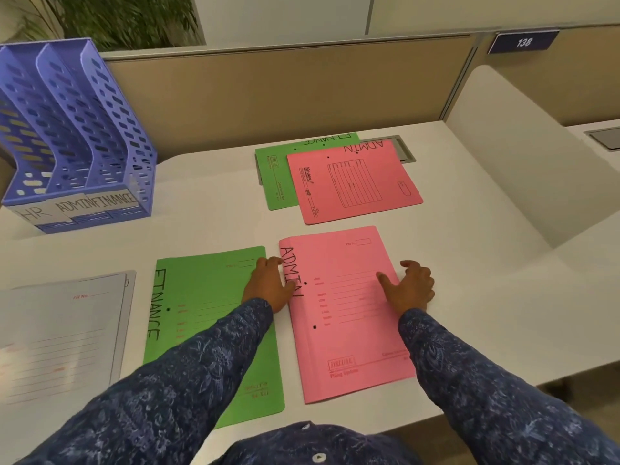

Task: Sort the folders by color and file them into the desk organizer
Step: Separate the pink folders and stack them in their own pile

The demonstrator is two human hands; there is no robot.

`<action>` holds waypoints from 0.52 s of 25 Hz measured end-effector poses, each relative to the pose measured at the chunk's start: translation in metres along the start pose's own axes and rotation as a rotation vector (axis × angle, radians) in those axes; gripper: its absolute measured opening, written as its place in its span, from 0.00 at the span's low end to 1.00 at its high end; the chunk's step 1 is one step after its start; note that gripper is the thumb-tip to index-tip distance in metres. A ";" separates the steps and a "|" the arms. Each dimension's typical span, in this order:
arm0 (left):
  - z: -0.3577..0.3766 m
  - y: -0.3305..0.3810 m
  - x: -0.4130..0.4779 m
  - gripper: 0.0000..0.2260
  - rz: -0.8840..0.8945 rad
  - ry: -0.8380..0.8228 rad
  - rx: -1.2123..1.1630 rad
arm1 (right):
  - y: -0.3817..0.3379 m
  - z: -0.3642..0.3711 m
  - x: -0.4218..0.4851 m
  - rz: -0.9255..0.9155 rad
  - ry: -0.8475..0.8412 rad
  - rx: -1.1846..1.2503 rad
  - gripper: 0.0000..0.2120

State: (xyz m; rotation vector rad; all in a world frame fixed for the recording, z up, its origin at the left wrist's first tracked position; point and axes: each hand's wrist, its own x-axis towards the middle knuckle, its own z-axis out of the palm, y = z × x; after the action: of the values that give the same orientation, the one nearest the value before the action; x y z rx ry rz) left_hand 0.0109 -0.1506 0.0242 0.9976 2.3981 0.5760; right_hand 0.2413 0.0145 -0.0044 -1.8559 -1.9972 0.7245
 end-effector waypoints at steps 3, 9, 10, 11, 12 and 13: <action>-0.008 0.012 0.025 0.28 0.015 -0.012 0.018 | -0.013 -0.001 0.019 -0.047 -0.015 0.012 0.30; -0.021 0.055 0.084 0.31 0.095 -0.006 0.162 | -0.033 -0.005 0.074 -0.108 -0.046 0.041 0.30; -0.023 0.064 0.097 0.31 0.105 -0.004 0.174 | -0.036 -0.007 0.087 -0.116 -0.049 0.034 0.30; -0.026 0.072 0.109 0.31 0.111 0.001 0.173 | -0.038 -0.008 0.101 -0.125 -0.051 0.029 0.30; -0.028 0.079 0.122 0.31 0.113 0.003 0.164 | -0.041 -0.010 0.114 -0.131 -0.053 0.026 0.31; -0.029 0.086 0.135 0.31 0.111 -0.001 0.144 | -0.042 -0.013 0.129 -0.131 -0.055 0.021 0.31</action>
State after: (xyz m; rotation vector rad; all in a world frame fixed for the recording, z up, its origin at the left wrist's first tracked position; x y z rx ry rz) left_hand -0.0433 -0.0015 0.0581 1.1982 2.4221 0.4458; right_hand 0.1998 0.1428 0.0158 -1.6918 -2.1145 0.7624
